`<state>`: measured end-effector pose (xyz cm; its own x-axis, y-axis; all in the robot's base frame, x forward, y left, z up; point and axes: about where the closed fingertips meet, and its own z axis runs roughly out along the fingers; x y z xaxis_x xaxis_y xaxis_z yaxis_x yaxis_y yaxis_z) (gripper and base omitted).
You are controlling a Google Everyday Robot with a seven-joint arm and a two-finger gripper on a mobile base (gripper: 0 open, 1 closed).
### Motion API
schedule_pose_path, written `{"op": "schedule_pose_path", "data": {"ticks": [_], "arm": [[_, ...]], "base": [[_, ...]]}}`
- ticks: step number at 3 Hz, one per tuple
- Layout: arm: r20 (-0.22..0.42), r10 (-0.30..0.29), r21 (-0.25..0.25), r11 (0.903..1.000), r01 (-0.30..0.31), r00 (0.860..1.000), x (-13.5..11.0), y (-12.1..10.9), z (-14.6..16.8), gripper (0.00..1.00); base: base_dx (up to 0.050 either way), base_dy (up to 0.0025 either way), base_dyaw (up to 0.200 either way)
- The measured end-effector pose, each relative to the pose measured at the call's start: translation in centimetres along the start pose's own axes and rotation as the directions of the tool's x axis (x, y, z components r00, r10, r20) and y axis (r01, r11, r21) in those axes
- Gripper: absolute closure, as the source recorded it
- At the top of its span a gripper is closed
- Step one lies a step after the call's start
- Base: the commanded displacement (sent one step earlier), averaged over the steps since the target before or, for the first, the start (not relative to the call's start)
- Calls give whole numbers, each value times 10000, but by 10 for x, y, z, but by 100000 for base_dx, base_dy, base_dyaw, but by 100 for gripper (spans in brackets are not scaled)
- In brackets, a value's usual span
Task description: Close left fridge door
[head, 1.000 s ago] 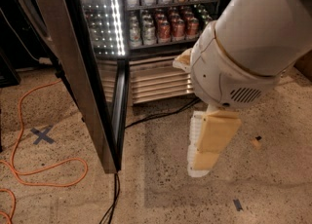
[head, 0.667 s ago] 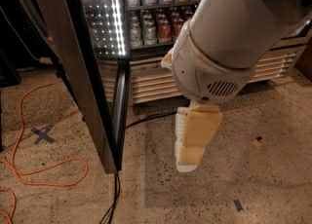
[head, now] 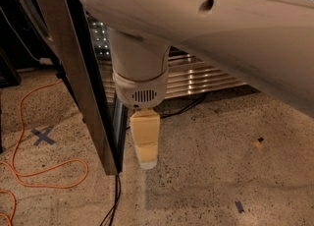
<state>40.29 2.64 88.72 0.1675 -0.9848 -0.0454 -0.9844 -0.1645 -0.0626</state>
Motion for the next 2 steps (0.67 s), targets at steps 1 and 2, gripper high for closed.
{"op": "schedule_pose_path", "data": {"ticks": [1, 2], "arm": [[0, 0, 0, 10000, 0, 10000, 0, 0, 0, 0], [0, 0, 0, 10000, 0, 10000, 0, 0, 0, 0]], "base": [[0, 0, 19002], [-16, 25, 18722]]}}
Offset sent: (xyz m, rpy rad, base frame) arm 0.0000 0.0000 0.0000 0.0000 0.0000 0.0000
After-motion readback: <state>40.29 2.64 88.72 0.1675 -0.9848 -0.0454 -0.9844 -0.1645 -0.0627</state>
